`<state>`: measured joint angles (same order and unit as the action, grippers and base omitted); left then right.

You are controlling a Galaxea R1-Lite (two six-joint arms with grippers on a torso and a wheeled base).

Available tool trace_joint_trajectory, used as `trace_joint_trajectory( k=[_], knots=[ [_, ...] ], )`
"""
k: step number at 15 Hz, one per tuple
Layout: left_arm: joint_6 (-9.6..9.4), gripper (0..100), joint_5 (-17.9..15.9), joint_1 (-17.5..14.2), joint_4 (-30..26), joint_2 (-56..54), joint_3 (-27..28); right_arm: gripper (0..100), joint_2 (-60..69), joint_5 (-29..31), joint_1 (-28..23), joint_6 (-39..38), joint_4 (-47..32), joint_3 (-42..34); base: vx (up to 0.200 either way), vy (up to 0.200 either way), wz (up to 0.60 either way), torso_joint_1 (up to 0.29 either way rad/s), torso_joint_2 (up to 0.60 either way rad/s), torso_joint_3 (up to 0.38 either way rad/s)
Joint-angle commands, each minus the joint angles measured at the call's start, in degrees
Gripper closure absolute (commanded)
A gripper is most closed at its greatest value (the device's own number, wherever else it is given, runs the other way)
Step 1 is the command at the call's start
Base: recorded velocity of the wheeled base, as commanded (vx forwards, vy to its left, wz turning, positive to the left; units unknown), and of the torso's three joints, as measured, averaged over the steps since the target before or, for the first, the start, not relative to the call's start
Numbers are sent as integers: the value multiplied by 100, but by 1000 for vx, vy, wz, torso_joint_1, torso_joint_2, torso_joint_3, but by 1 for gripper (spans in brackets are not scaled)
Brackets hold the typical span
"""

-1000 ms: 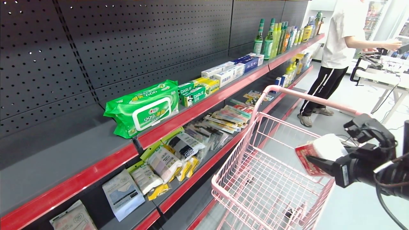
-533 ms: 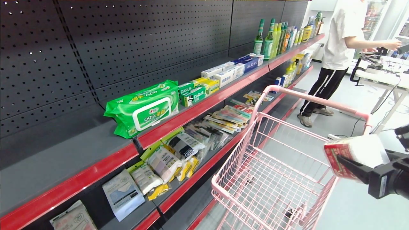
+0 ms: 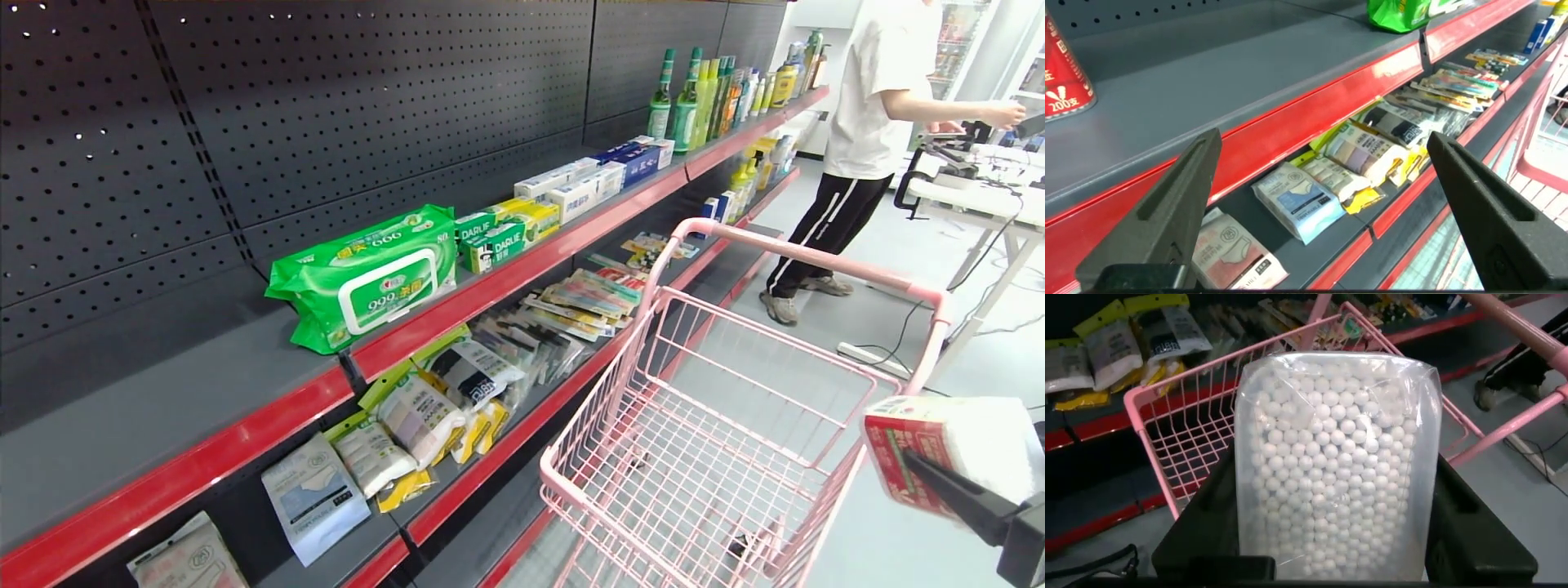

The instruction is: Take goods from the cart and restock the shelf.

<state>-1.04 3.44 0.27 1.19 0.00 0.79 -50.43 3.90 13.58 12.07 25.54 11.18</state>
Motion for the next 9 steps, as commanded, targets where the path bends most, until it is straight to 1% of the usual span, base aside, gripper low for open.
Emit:
trace_joint_trajectory(
  k=[1, 3, 4, 5, 7, 9],
  knots=[
    [-2, 0, -1, 0, 4, 9, 0, 100, 324, -109, -13, -3, -84, -28, 0, 0, 0, 0, 0, 0],
    [7, 0, -1, 0, 4, 9, 0, 100, 455, -109, -22, -3, -216, -63, 0, 0, 0, 0, 0, 0],
    [16, 0, -1, 0, 4, 9, 0, 100, 693, -82, -31, -3, -550, -37, 0, 0, 0, 0, 0, 0],
    [16, 0, -1, 0, 4, 0, 9, 100, 807, -82, -31, -3, -691, -19, 0, 0, 0, 0, 0, 0],
    [16, 0, -1, 0, -5, 0, 9, 100, 1325, -74, -101, 6, -1323, 16, 0, 0, 0, 23, -45, -35],
    [16, 0, -1, 0, 4, 9, 0, 100, 1616, -74, -101, 6, -1728, 42, 0, 0, 0, 154, -390, -227]
  ],
)
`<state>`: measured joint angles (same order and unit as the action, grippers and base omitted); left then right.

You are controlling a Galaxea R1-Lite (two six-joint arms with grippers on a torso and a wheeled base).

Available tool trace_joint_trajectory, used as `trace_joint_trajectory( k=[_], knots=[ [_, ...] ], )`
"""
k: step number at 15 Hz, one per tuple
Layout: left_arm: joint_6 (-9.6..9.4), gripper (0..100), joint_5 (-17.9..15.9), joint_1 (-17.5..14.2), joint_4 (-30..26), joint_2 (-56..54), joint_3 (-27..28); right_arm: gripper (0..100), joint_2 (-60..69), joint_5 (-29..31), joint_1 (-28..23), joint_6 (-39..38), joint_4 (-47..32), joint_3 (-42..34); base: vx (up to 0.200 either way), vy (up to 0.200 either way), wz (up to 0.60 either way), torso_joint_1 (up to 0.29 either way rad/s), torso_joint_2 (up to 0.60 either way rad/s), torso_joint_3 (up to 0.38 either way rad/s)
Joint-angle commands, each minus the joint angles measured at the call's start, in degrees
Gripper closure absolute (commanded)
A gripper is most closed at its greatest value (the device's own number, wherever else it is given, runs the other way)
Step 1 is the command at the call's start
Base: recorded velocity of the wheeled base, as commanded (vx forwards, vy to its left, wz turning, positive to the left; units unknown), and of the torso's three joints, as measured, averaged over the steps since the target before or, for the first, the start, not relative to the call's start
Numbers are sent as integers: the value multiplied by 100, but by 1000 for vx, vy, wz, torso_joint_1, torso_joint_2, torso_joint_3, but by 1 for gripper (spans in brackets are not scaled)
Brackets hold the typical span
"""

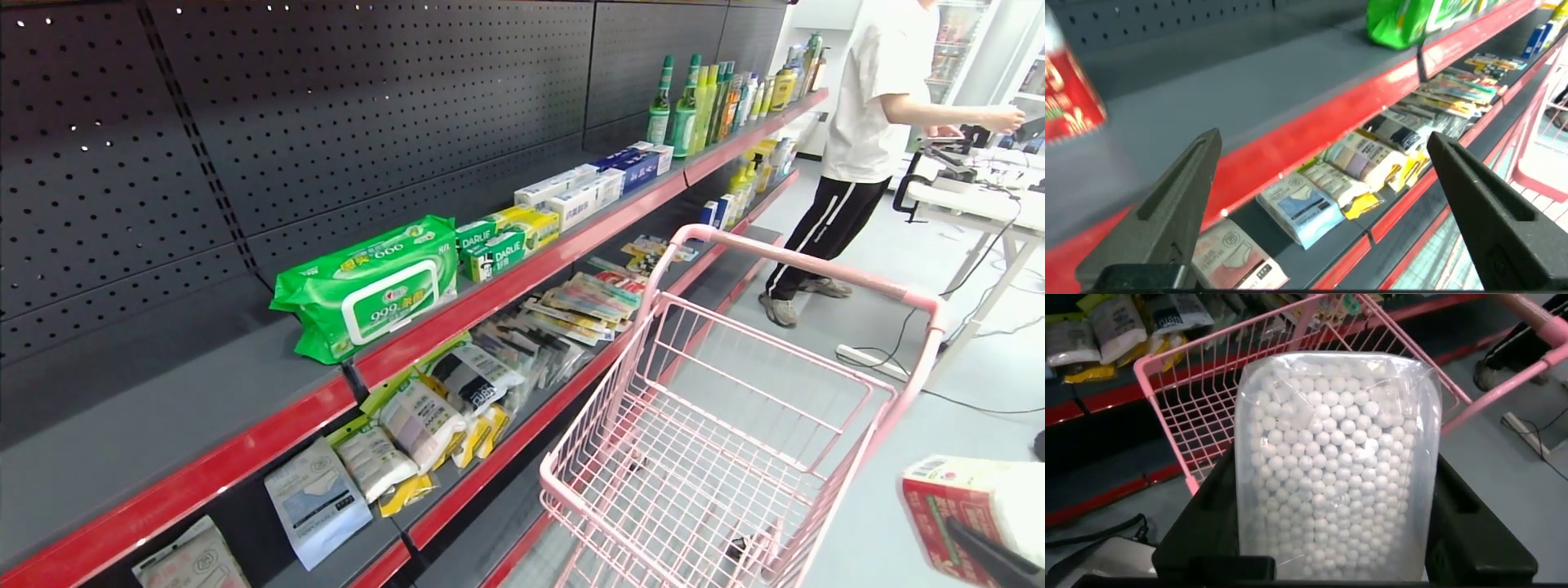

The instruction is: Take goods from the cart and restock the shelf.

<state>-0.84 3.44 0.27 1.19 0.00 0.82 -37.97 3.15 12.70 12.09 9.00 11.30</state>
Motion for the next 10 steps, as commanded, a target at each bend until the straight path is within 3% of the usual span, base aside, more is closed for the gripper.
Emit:
trace_joint_trajectory(
  k=[1, 10],
  knots=[
    [-4, 0, -1, 0, -5, 9, -3, 100, 414, 2, -13, 4, -109, 30, 0, 0, 0, 222, -544, -300],
    [-4, 0, -10, 0, -5, 9, 6, 100, 334, -16, -5, 30, -126, 144, 0, 0, 0, 180, -405, -229]
  ],
)
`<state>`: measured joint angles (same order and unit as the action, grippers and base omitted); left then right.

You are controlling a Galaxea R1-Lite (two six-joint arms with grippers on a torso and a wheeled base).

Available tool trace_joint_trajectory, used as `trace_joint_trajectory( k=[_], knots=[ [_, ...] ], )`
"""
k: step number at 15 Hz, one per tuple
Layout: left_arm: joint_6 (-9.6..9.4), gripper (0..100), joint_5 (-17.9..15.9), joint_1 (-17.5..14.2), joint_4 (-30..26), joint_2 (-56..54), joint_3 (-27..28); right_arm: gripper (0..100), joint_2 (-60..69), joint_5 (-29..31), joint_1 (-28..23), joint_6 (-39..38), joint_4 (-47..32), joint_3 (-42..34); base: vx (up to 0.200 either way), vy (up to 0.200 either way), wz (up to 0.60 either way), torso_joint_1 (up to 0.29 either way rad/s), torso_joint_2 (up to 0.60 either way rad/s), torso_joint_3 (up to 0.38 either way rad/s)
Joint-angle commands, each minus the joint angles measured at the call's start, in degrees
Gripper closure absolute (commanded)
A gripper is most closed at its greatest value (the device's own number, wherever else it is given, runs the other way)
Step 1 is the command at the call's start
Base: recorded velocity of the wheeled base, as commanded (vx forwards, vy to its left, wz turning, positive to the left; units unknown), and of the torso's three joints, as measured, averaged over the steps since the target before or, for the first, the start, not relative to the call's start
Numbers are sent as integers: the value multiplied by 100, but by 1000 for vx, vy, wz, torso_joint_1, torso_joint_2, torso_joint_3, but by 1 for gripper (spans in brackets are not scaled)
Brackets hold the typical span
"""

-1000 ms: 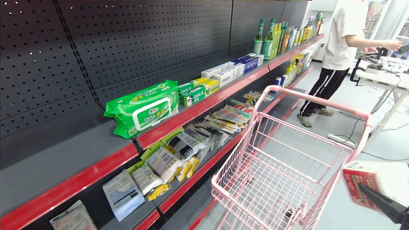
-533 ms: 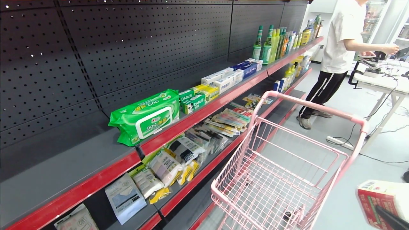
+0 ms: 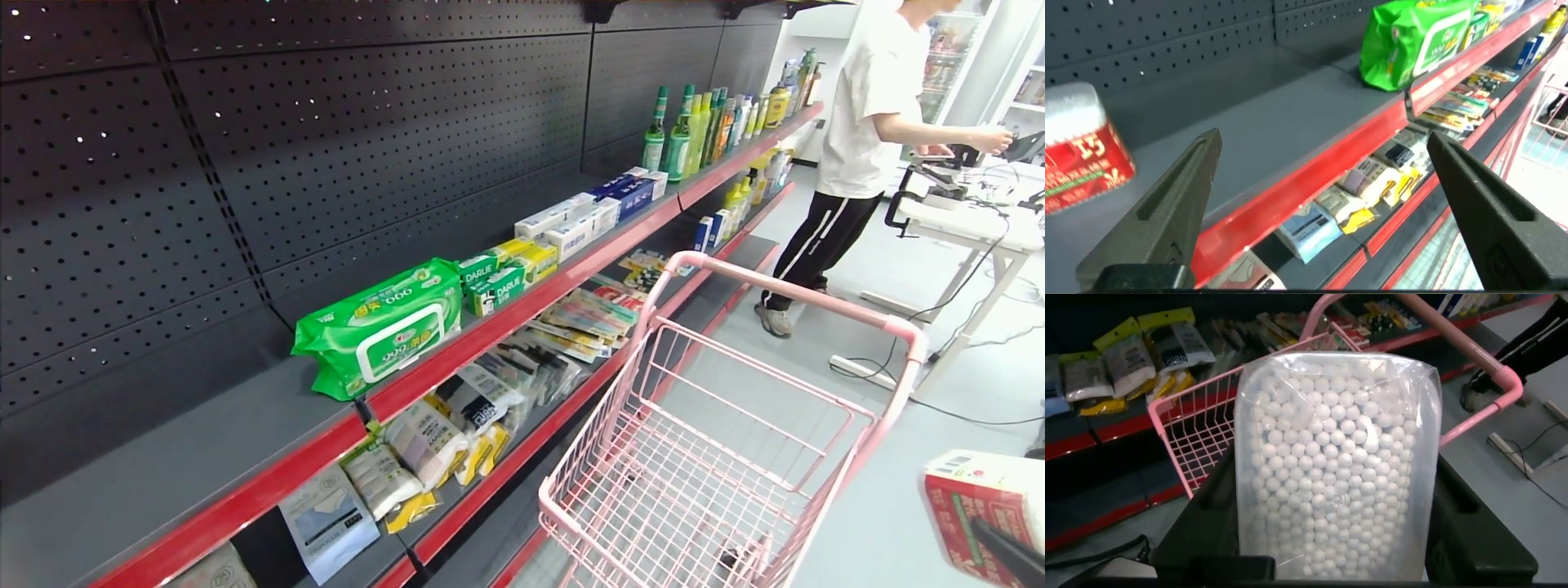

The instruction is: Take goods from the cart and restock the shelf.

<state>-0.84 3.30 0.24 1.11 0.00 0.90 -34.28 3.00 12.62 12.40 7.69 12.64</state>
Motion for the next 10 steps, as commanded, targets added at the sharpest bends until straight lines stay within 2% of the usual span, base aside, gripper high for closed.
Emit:
trace_joint_trajectory(
  k=[1, 10],
  knots=[
    [-4, 0, 4, 2, 3, 9, -2, 100, -44, -10, 4, -1, 4, 45, 0, 0, 0, 168, -349, -198],
    [-4, 0, 4, 2, 3, 9, -2, 100, -176, -27, 30, 8, 4, 72, 0, 0, 0, 163, -350, -195]
  ],
)
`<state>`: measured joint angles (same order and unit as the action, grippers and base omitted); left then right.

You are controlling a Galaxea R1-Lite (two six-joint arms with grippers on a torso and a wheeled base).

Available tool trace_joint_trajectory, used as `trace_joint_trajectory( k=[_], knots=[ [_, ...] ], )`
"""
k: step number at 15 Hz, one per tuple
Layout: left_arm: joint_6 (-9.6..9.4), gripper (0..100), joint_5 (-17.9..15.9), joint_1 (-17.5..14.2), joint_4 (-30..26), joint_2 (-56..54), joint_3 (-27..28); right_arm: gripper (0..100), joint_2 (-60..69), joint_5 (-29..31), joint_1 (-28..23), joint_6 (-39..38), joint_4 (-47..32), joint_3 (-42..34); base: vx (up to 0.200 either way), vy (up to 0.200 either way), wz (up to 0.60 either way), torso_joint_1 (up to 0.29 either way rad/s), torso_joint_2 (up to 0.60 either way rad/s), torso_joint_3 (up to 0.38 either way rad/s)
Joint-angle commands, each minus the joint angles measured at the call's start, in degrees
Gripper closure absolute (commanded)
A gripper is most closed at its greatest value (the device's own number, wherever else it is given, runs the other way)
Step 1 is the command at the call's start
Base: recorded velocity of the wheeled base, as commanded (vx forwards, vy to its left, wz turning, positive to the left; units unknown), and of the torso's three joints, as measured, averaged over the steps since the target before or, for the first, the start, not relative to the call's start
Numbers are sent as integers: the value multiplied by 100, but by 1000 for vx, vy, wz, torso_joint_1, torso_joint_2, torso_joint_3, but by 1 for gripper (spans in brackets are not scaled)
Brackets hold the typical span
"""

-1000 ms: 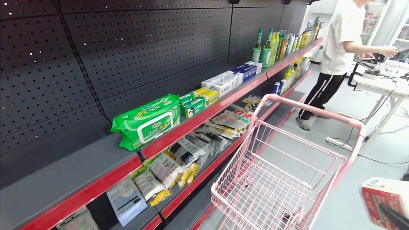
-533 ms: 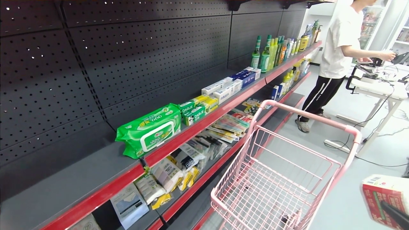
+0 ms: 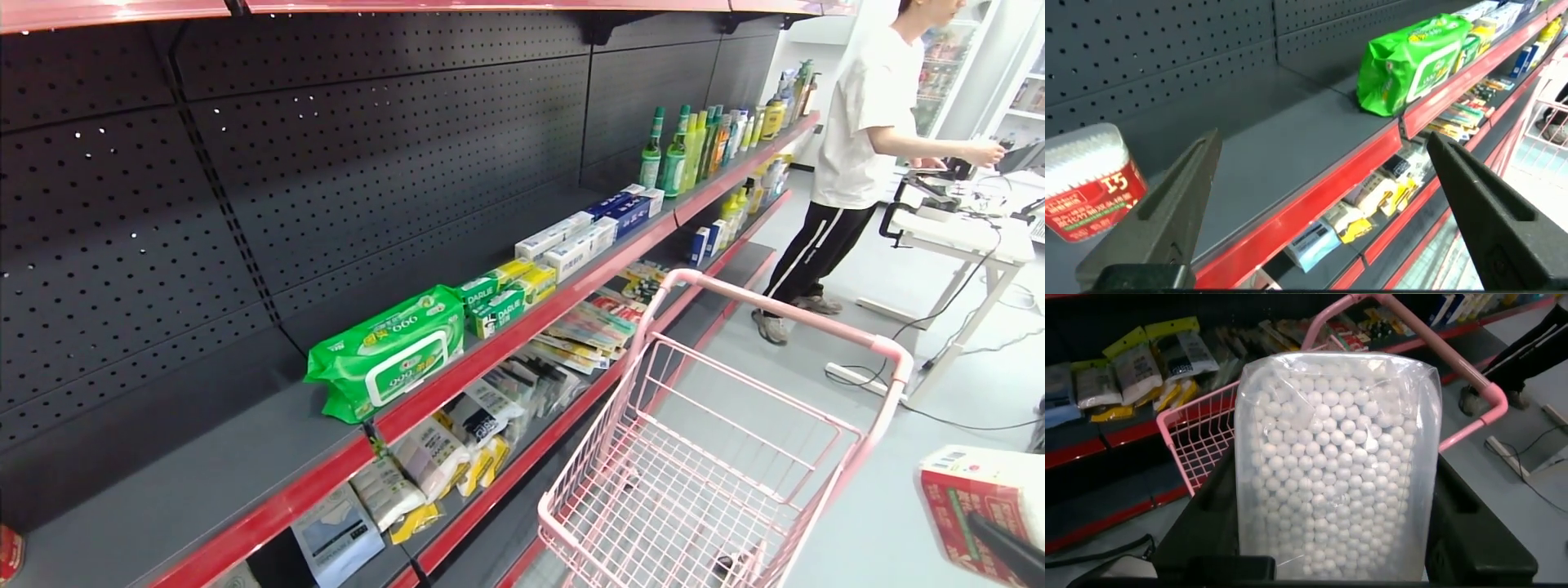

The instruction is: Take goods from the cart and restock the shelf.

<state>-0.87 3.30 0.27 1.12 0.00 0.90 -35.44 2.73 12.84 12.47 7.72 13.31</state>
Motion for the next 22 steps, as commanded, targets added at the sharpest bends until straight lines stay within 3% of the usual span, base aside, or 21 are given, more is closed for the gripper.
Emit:
trace_joint_trajectory(
  k=[1, 14, 22],
  knots=[
    [-1, 0, 4, 0, 2, 9, -2, 100, -95, -1, 8, 1, 11, 14, 0, 0, 0, 144, -300, -163],
    [7, 0, 4, 0, 2, 9, -2, 100, -227, -1, 0, 36, 2, 31, 0, 0, 0, 82, -168, -91],
    [34, 0, 4, 0, 2, 9, -2, 100, -279, -9, 0, 71, 11, 31, 0, 0, 600, 4, 2, 2]
  ],
)
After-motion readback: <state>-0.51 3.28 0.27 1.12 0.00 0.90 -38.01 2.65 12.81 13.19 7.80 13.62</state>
